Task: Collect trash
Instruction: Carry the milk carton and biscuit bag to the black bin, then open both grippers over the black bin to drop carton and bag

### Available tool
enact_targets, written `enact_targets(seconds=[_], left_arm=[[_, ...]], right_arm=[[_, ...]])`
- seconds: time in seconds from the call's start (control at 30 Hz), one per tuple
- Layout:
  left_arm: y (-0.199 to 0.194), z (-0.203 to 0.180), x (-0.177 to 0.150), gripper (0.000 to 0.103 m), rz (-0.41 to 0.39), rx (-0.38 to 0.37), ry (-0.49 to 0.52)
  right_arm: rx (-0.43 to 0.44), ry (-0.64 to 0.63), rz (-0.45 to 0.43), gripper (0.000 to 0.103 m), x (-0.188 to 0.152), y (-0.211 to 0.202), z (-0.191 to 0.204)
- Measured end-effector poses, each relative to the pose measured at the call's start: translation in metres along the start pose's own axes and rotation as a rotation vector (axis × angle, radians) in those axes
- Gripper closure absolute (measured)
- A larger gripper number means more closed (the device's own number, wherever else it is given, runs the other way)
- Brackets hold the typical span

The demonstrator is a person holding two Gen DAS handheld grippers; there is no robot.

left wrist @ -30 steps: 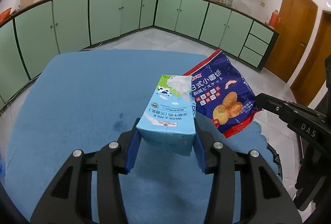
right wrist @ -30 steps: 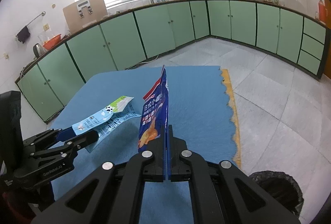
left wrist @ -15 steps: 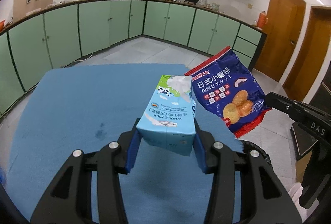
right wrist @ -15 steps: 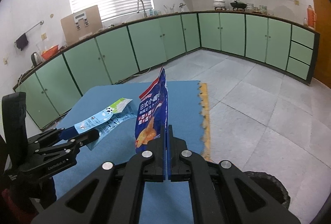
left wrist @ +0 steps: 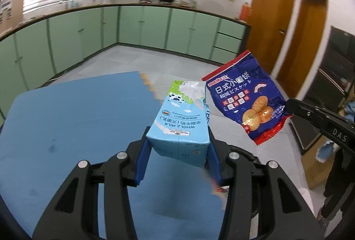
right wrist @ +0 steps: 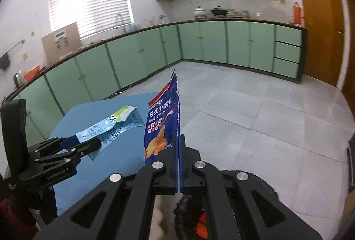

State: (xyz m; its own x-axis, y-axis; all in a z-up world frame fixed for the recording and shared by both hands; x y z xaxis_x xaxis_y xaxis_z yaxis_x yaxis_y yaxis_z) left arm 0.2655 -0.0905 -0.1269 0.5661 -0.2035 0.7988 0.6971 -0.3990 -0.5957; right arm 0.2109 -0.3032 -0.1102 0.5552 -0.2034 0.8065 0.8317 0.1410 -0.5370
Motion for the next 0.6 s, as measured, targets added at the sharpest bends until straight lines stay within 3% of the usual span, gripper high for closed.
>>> enact_targets(seconds=[0.33,0.6], left_arm=[[0.030,-0.098,-0.017,0.059,0.013,-0.142,0.091],[0.061,-0.147,-0.046,0.059,0.063,-0.167,0.129]], right_arm=[[-0.143,0.099,-0.019,0.102,-0.029,-0.045,-0.085],[-0.217,0.165,0.015,0.102,-0.063,-0.051,-0.136]])
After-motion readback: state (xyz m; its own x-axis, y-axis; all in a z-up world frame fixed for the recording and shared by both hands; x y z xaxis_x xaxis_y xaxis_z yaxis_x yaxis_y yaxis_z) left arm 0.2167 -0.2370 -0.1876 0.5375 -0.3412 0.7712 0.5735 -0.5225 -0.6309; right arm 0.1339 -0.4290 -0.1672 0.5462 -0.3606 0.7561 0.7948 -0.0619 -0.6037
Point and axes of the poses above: each gripper's, at about its wrist camera, not at the fingertips, and y roughly the way its jaws point, z to its left, x to its top, the point moved 6 cm from there along y, roughly the way its jaws point, and after that the axes turned 5 degrees about y, right-handed, at the moved point
